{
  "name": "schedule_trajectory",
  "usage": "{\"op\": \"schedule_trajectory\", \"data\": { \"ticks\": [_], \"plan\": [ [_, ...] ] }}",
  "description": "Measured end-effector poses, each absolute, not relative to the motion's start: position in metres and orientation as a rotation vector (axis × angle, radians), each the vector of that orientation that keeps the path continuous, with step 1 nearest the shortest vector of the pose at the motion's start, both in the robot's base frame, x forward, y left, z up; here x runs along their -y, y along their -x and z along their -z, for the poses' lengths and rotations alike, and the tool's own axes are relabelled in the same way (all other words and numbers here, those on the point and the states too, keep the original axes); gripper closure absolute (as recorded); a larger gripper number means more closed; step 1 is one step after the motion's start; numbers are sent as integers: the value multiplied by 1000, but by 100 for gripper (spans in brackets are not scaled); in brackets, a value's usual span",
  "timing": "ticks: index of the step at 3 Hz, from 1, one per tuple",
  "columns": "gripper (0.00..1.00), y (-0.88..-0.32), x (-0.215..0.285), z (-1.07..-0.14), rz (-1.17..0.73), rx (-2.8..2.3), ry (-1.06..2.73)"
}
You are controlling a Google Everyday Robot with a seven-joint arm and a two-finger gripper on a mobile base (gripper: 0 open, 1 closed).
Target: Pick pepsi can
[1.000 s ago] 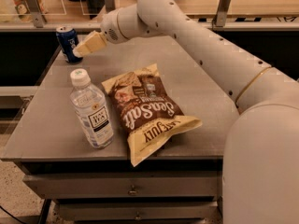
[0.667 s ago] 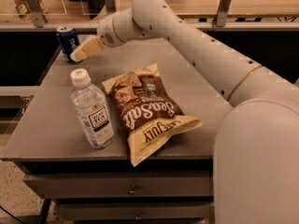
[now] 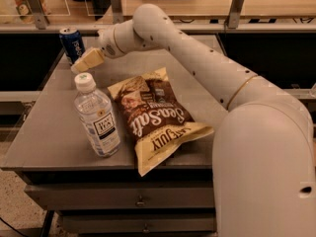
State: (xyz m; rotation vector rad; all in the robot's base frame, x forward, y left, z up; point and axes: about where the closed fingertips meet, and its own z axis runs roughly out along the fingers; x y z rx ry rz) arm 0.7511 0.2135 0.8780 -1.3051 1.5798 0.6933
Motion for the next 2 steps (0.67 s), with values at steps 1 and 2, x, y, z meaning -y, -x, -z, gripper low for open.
{"op": "schedule_trajectory", "data": {
  "ticks": [1, 2],
  "plan": [
    [0, -750, -228, -868, -721, -1562, 1325],
    [0, -749, -243, -864, -744, -1538, 1343]
  ]
}}
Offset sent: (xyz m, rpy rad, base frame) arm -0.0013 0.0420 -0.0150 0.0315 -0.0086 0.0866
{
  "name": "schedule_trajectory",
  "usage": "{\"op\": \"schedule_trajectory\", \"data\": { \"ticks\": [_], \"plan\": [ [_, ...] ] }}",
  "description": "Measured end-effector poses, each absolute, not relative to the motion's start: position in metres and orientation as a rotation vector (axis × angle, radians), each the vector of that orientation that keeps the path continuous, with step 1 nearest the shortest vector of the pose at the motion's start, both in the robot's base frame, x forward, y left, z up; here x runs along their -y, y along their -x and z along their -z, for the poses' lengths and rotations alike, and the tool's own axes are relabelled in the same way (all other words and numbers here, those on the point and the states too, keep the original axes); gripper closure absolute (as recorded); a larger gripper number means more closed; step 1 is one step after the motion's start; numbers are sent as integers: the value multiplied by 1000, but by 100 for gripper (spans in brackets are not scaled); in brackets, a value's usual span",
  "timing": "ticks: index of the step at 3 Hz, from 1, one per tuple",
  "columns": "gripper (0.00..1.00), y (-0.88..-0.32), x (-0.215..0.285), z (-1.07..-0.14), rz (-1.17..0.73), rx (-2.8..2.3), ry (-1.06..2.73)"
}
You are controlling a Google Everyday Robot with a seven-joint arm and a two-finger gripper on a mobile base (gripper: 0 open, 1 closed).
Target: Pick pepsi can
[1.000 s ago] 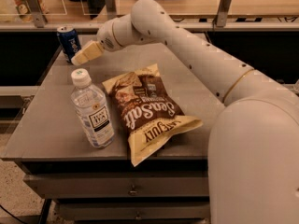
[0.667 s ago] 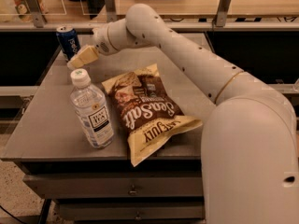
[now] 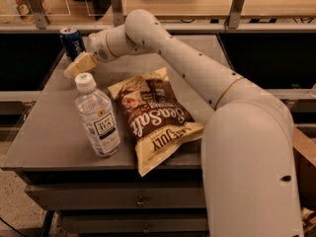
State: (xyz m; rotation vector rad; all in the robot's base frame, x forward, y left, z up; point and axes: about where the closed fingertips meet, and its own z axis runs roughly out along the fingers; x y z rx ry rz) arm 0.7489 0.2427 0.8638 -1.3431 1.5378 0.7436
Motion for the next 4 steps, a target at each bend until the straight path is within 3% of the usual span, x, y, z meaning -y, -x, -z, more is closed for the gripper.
{"op": "schedule_trajectory", "data": {
  "ticks": [3, 4],
  "plan": [
    [0, -768, -267, -863, -768, -1509, 1330],
    [18, -773, -265, -867, -758, -1515, 1299]
  ]
}}
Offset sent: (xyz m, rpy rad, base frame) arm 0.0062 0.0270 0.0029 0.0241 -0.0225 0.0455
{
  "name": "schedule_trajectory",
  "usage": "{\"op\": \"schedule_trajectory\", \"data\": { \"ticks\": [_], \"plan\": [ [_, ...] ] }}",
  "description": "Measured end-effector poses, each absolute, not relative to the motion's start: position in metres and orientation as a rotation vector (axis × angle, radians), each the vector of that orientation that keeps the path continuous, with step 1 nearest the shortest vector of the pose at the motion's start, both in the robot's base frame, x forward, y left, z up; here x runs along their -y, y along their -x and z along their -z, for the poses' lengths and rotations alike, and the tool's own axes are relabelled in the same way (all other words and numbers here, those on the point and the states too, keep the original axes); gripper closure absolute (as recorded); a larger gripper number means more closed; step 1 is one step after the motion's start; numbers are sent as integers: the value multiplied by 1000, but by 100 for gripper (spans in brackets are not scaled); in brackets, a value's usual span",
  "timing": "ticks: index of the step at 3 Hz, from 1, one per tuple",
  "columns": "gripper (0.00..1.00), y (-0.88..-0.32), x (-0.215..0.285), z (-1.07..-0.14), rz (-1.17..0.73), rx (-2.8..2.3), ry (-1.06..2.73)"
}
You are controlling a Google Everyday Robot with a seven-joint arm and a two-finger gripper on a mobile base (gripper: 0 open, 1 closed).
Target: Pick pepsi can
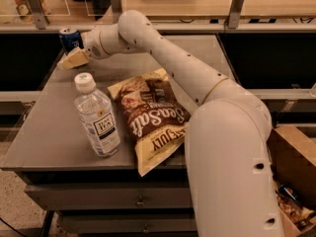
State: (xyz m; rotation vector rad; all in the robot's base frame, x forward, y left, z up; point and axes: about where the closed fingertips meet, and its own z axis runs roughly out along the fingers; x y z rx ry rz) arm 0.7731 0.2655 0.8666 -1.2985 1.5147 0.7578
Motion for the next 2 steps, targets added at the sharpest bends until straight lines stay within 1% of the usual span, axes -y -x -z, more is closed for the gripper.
{"op": "schedule_trajectory", "data": {
  "ticks": [1, 2],
  "plan": [
    [41, -775, -264, -872, -741, -1518, 1279],
    [53, -775, -263, -876, -728, -1519, 1269]
  ]
}}
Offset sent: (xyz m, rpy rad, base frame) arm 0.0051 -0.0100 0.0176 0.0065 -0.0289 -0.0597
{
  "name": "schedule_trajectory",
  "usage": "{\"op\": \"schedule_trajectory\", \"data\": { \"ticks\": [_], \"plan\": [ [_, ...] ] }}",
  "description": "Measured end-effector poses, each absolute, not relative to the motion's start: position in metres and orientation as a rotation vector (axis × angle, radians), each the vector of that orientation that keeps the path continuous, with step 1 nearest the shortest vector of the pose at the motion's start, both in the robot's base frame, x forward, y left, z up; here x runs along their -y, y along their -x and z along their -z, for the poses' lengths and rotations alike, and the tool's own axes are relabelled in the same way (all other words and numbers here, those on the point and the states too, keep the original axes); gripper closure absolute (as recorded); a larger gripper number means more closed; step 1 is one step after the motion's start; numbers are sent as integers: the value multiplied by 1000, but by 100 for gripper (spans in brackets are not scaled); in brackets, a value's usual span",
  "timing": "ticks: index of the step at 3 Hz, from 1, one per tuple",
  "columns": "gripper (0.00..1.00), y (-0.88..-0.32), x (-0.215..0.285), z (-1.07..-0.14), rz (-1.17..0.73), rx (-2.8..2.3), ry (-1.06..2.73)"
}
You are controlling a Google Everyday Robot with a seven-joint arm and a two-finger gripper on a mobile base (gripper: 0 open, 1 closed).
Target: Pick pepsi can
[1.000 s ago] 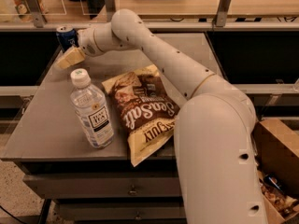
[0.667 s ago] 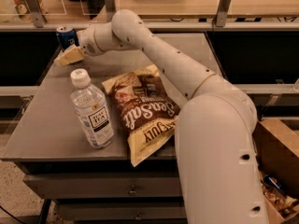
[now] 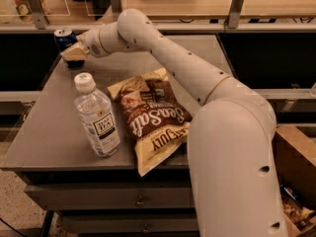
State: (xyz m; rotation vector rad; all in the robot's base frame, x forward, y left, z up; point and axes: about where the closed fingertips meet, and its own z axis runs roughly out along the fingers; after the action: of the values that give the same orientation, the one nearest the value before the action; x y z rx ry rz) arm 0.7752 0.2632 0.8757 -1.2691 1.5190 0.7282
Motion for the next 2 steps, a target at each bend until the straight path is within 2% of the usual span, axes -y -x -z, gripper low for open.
{"op": "schedule_trajectory", "data": {
  "ticks": [2],
  "plan": [
    [61, -773, -260, -892, -731, -1508, 1275]
  ]
}}
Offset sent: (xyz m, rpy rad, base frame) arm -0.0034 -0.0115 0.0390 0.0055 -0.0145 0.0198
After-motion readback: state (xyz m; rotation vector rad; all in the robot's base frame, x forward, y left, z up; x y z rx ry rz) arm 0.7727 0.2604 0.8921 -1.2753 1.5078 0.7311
